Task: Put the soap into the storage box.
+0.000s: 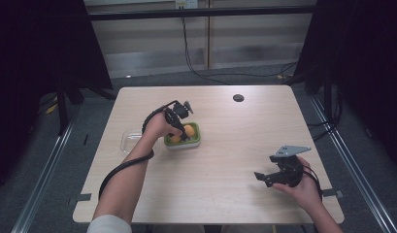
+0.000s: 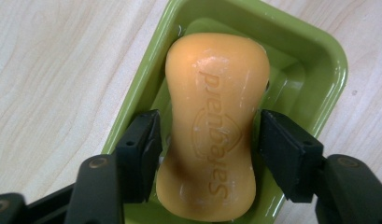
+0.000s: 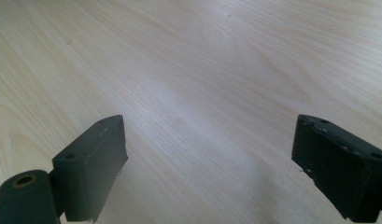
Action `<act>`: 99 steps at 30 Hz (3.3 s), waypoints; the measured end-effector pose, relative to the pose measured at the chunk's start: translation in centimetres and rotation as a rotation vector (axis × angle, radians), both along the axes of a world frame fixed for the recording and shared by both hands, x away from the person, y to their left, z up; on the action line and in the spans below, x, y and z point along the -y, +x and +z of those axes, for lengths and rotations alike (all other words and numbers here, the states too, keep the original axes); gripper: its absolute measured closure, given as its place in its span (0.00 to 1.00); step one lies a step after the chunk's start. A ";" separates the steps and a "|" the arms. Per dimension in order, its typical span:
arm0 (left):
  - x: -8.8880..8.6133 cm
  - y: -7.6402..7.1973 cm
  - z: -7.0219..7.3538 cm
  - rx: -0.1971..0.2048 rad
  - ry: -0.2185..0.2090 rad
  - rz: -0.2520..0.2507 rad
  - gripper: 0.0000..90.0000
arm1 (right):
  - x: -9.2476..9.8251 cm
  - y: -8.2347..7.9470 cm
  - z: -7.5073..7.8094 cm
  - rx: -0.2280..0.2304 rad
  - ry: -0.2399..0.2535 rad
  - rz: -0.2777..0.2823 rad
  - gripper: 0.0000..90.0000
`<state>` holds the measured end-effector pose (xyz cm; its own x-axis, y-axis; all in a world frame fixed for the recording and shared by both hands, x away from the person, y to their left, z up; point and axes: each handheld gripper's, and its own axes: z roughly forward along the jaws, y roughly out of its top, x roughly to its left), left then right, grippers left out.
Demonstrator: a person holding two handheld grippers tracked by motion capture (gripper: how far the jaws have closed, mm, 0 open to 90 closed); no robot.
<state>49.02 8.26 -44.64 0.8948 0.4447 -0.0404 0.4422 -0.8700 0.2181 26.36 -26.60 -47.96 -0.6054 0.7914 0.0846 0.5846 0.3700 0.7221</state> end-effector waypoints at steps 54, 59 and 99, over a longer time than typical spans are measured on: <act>-1.7 -4.4 2.2 -0.004 -0.116 0.062 0.16 | -0.3 -0.1 0.1 0.001 -0.006 0.003 0.11; -1.9 -4.8 1.9 -0.002 -0.132 0.071 0.16 | -0.4 -0.2 0.2 0.003 -0.010 0.007 0.11; -1.8 -9.4 -0.3 0.007 -0.236 0.028 0.13 | -0.5 -0.2 0.1 -0.002 -0.011 0.011 0.11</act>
